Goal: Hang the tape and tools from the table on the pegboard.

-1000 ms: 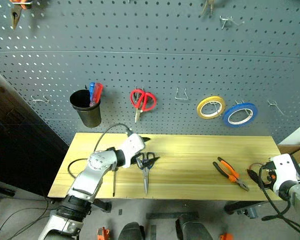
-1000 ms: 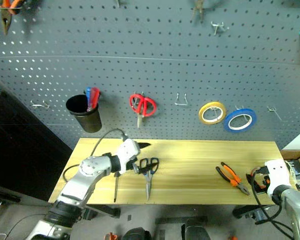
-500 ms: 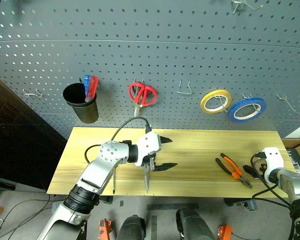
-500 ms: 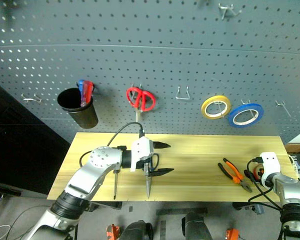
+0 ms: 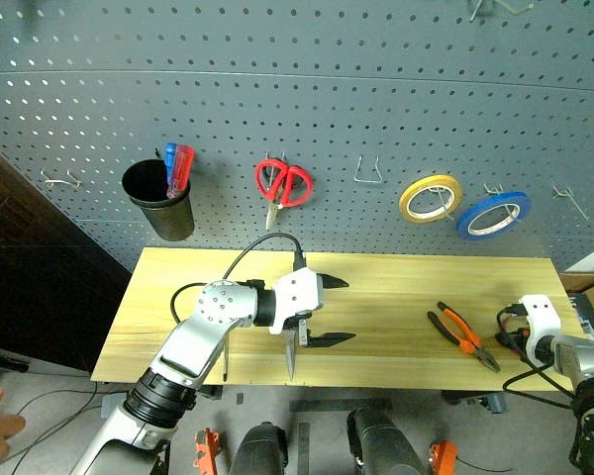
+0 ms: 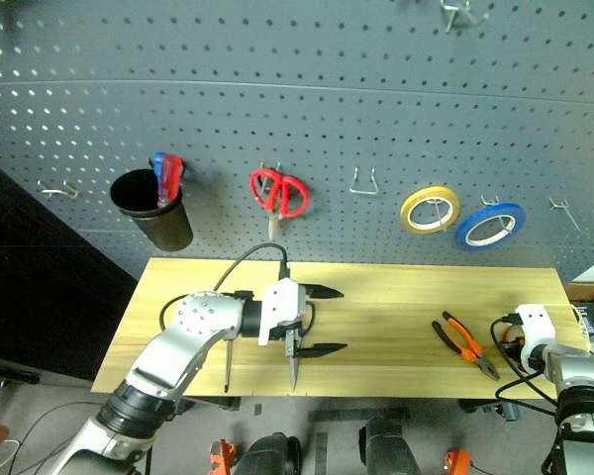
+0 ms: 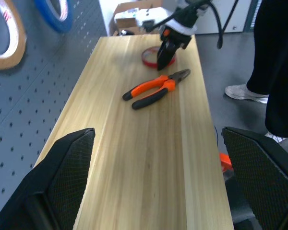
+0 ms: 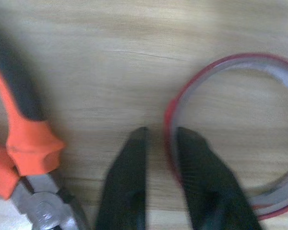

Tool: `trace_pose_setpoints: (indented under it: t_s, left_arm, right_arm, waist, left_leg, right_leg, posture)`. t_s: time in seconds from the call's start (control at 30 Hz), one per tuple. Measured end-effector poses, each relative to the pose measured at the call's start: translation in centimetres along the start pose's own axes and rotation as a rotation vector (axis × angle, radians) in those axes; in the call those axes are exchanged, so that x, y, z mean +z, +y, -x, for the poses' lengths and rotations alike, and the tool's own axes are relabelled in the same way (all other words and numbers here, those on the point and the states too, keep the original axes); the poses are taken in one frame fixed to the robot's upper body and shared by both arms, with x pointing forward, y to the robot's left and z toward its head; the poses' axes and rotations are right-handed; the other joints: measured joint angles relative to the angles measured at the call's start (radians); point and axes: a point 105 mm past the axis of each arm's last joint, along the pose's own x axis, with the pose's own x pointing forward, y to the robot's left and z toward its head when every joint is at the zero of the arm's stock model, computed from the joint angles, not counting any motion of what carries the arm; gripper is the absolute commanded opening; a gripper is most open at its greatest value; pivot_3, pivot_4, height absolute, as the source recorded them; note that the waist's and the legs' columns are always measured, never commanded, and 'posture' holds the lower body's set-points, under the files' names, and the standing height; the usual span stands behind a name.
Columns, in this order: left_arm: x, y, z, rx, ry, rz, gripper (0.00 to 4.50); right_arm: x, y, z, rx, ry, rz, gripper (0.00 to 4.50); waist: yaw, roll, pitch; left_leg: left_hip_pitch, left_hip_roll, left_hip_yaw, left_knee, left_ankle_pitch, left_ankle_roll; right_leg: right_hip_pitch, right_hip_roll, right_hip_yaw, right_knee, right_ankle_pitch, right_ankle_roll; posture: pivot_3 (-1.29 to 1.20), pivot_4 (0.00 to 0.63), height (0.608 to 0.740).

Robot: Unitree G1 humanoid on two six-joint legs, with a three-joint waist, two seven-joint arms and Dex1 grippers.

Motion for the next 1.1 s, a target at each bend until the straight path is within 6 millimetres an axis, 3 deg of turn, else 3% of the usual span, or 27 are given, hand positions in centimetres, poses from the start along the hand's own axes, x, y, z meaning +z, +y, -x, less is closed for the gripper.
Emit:
trace_pose_setpoints:
  t_s: [0.2, 0.37, 0.43, 0.53, 0.63, 0.77, 0.83, 0.93, 1.1]
  left_arm:
    - [0.9, -0.5, -0.4, -0.031, -0.066, 0.017, 4.5]
    - [2.4, -0.6, -0.7, -0.022, -0.178, 0.071, 4.5]
    - [3.0, -0.7, -0.7, -0.041, -0.203, 0.103, 4.5]
    - [4.2, -0.7, -0.9, -0.045, -0.25, 0.123, 4.5]
    - [4.4, -0.6, -1.1, -0.044, -0.262, 0.152, 4.5]
    - [5.8, 0.1, -1.9, -0.039, -0.309, 0.228, 4.5]
    - [7.0, 0.5, -2.1, -0.03, -0.342, 0.226, 4.5]
    - [7.5, 0.9, -2.0, -0.017, -0.346, 0.214, 4.5]
    - [7.5, 1.1, -1.9, 0.0, -0.344, 0.2, 4.5]
  right_arm:
    - [-1.1, 0.1, 0.6, -0.057, -0.03, 0.031, 0.03]
    - [-3.0, -0.1, 3.7, -0.148, -0.087, 0.05, 0.03]
    - [-2.1, 0.5, 6.0, -0.194, -0.197, 0.023, 0.03]
    - [0.4, 3.2, 10.2, -0.228, -0.39, 0.059, 0.03]
    - [2.6, 5.4, 12.5, -0.25, -0.511, 0.141, 0.03]
    - [8.9, 8.9, 16.1, -0.257, -0.822, 0.235, 0.03]
    - [11.2, 9.7, 17.4, -0.25, -0.928, 0.249, 0.03]
    - [13.1, 8.8, 18.0, -0.257, -0.999, 0.201, 0.03]
    - [13.7, 4.3, 17.1, -0.312, -0.973, 0.097, 0.03]
  waist:
    - [0.011, 0.0, 0.001]
    - [0.019, 0.01, 0.005]
    - [0.017, 0.012, 0.004]
    - [0.007, 0.014, 0.004]
    - [-0.008, 0.014, 0.004]
    - [-0.016, 0.013, 0.005]
    - [-0.015, 0.012, 0.005]
    - [-0.011, 0.013, 0.005]
    - [-0.001, 0.013, 0.005]
  left_leg:
    - [-0.003, 0.0, -0.007, 0.005, -0.001, 0.001]
    - [-0.006, -0.003, -0.008, 0.005, -0.001, 0.001]
    - [-0.008, -0.002, -0.009, 0.005, -0.001, 0.001]
    - [-0.008, -0.002, -0.01, 0.005, -0.001, -0.001]
    - [-0.007, -0.003, -0.009, 0.006, -0.001, -0.002]
    - [-0.007, -0.004, -0.008, 0.008, -0.001, -0.002]
    - [-0.007, -0.004, -0.009, 0.008, -0.001, -0.002]
    - [-0.007, -0.004, -0.011, 0.007, -0.001, -0.002]
    - [-0.014, -0.005, -0.012, 0.008, -0.001, -0.002]
  right_leg:
    - [0.001, -0.004, -0.005, 0.001, 0.0, 0.0]
    - [0.0, -0.004, -0.005, 0.001, -0.002, 0.004]
    - [-0.001, -0.004, -0.005, 0.002, -0.003, 0.005]
    - [-0.001, -0.001, -0.005, 0.002, -0.004, 0.006]
    - [-0.001, 0.001, -0.004, 0.003, -0.004, 0.007]
    - [-0.001, 0.001, -0.004, 0.004, -0.005, 0.008]
    - [-0.001, 0.001, -0.004, 0.003, -0.004, 0.007]
    - [-0.001, 0.002, -0.003, 0.002, -0.004, 0.006]
    - [-0.005, 0.001, -0.002, 0.001, -0.004, 0.006]
  posture:
    - [-0.04, 0.276, 0.74]
    - [-0.05, 0.271, 0.74]
    - [-0.06, 0.271, 0.74]
    - [-0.07, 0.269, 0.74]
    - [-0.08, 0.267, 0.74]
    - [-0.09, 0.263, 0.74]
    - [-0.09, 0.257, 0.74]
    - [-0.08, 0.246, 0.74]
    - [-0.05, 0.236, 0.74]
